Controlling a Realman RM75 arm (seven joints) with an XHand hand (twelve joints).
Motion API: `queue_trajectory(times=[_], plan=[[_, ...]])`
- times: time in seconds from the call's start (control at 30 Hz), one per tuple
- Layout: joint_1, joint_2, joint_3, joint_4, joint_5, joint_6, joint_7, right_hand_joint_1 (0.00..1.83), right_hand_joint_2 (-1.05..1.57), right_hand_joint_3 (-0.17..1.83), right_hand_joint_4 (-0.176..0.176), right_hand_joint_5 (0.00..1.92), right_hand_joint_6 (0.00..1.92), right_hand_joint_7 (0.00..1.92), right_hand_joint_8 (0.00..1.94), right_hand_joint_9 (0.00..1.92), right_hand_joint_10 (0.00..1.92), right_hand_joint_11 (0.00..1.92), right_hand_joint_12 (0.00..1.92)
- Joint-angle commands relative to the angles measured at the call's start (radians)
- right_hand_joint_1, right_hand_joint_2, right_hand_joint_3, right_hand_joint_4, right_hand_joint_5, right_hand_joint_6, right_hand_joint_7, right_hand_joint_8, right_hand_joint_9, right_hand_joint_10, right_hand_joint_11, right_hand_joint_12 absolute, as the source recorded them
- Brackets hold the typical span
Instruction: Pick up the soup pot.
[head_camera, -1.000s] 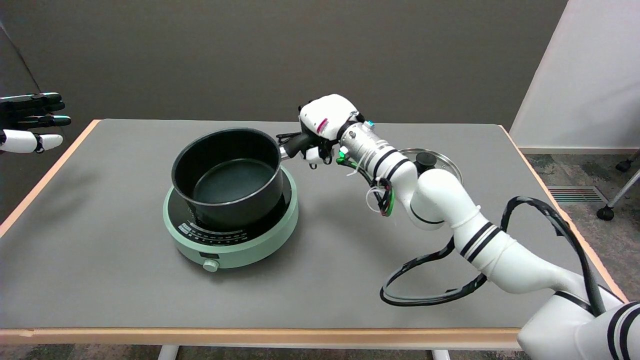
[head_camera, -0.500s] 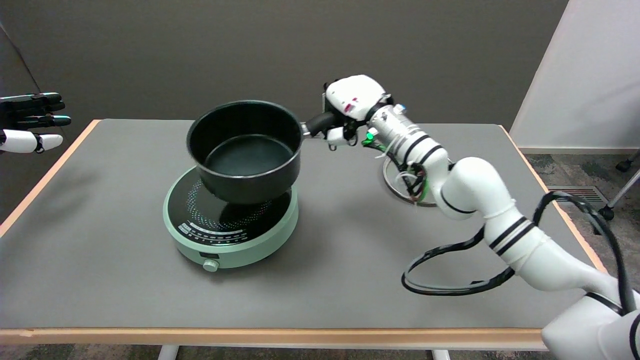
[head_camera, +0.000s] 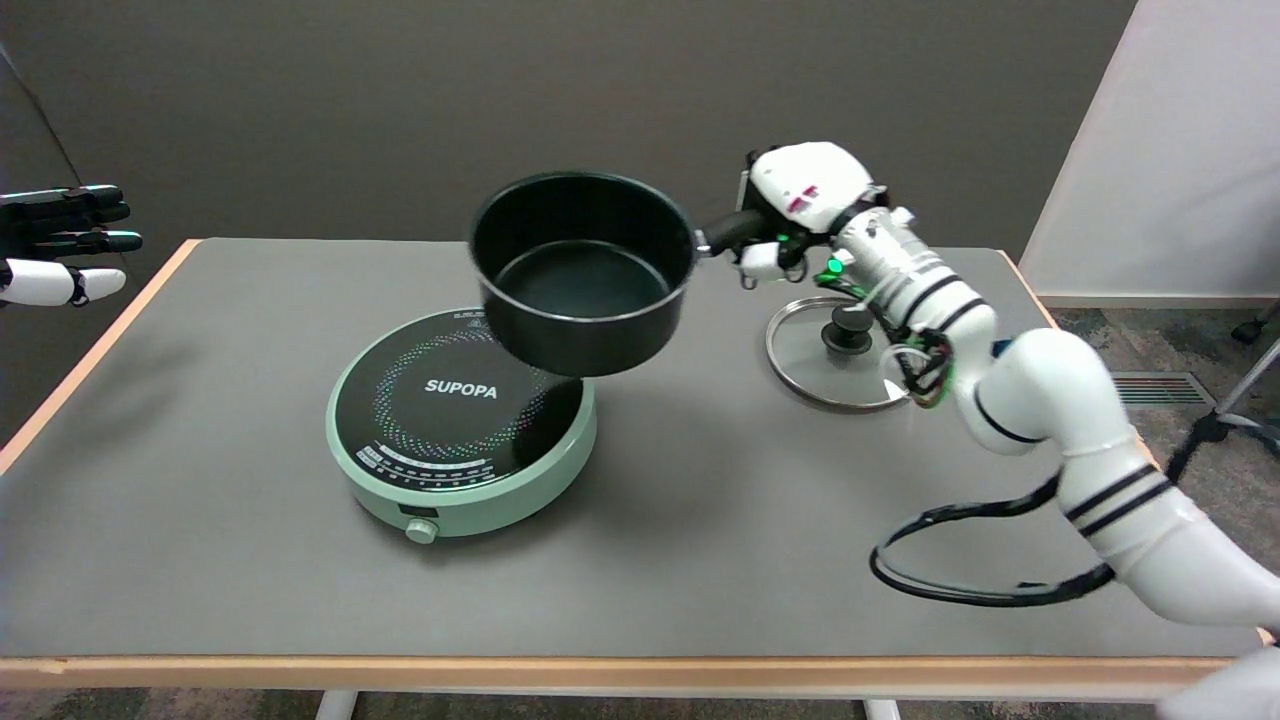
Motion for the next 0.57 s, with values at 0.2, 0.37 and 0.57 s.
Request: queue_trajectory(times=[0.2,0.37,0.57], plan=[[-0.338,0.067,0.323,0.221,0.032,-0.029,0.001,0.86,0.66,1.07,-0.016,1.92,1.92,1.92,1.92,1.92,1.92,1.92,1.92],[-0.412,0.050,0.393,0.261,0.032,-0.033,0.001,0.78,0.76,0.90,-0.015,1.92,1.92,1.92,1.92,1.92,1.92,1.92,1.92],[-0.499,0.039,0.452,0.303,0.032,-0.042,0.001,0.67,0.92,0.71,-0.017,1.92,1.92,1.92,1.92,1.92,1.92,1.92,1.92]])
